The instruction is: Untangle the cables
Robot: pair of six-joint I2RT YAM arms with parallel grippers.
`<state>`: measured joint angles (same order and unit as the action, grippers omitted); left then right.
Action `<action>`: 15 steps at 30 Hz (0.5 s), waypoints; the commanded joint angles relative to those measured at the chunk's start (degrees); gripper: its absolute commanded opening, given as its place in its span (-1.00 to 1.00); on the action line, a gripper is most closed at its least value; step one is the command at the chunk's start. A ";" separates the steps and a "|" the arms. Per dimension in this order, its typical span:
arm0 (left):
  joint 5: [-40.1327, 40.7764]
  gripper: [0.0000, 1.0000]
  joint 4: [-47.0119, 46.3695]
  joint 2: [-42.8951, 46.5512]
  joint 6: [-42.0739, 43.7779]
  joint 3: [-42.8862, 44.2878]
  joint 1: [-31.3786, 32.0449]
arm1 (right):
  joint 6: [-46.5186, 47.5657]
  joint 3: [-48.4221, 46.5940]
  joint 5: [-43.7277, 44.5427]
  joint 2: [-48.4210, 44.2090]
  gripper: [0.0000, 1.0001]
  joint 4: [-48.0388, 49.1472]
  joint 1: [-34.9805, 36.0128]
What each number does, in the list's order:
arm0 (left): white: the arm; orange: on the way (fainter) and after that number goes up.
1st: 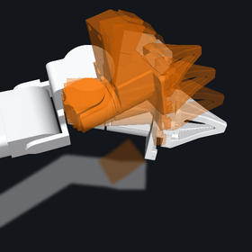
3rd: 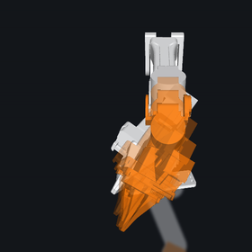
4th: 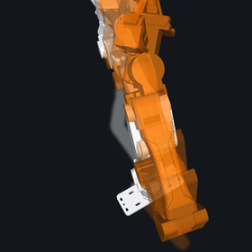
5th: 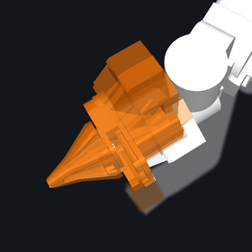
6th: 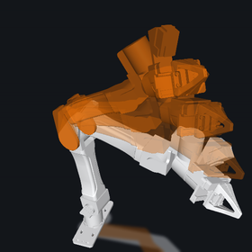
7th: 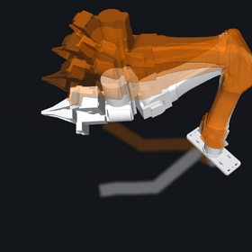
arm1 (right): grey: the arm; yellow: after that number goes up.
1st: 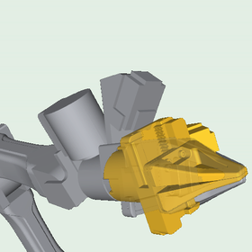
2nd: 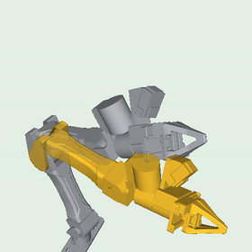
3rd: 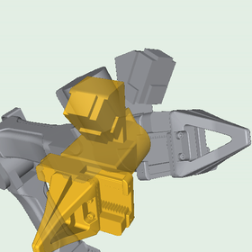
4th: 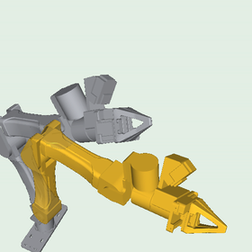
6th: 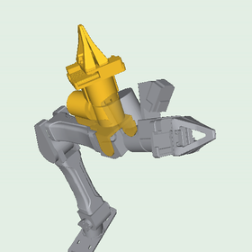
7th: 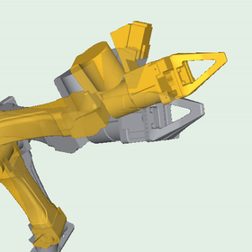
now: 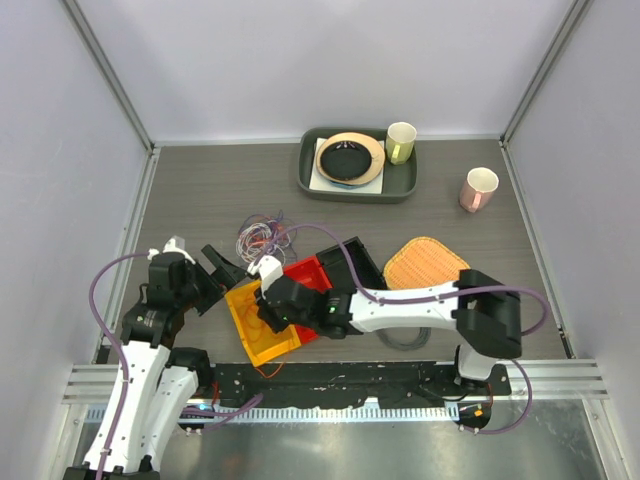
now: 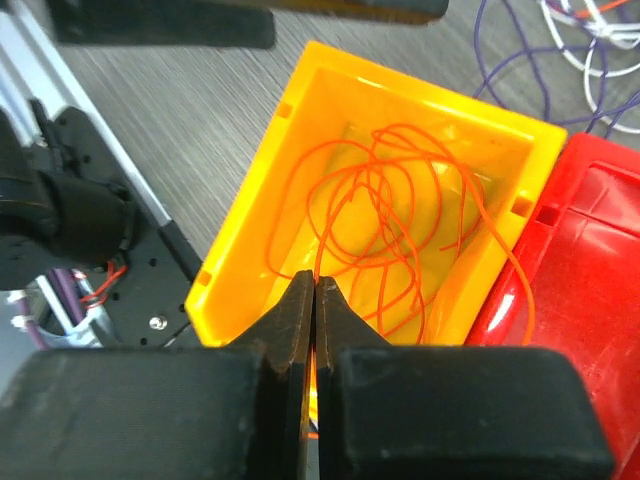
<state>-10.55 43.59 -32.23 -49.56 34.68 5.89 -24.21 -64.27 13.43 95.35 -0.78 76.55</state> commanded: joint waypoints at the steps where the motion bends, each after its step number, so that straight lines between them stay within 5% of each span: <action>1: -0.70 1.00 -1.05 0.32 -0.36 0.57 -0.09 | -1.89 -4.19 -1.74 4.66 -0.98 1.39 -1.84; 7: -1.05 1.00 -0.88 -0.03 -0.36 0.48 -0.09 | -0.06 -5.60 -0.60 6.07 -0.93 1.57 -2.37; 11: -0.97 1.00 -0.88 -0.47 -0.27 0.57 -0.09 | 2.40 -5.43 -2.88 3.36 -0.43 1.13 -2.37; 15: -0.97 1.00 -0.88 -0.64 -0.27 0.57 -0.09 | 6.18 -2.88 -3.85 -3.48 -0.20 1.57 -2.29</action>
<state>-10.61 43.59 -32.69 -49.54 34.68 5.89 -22.31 -67.33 10.90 100.77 -1.89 73.93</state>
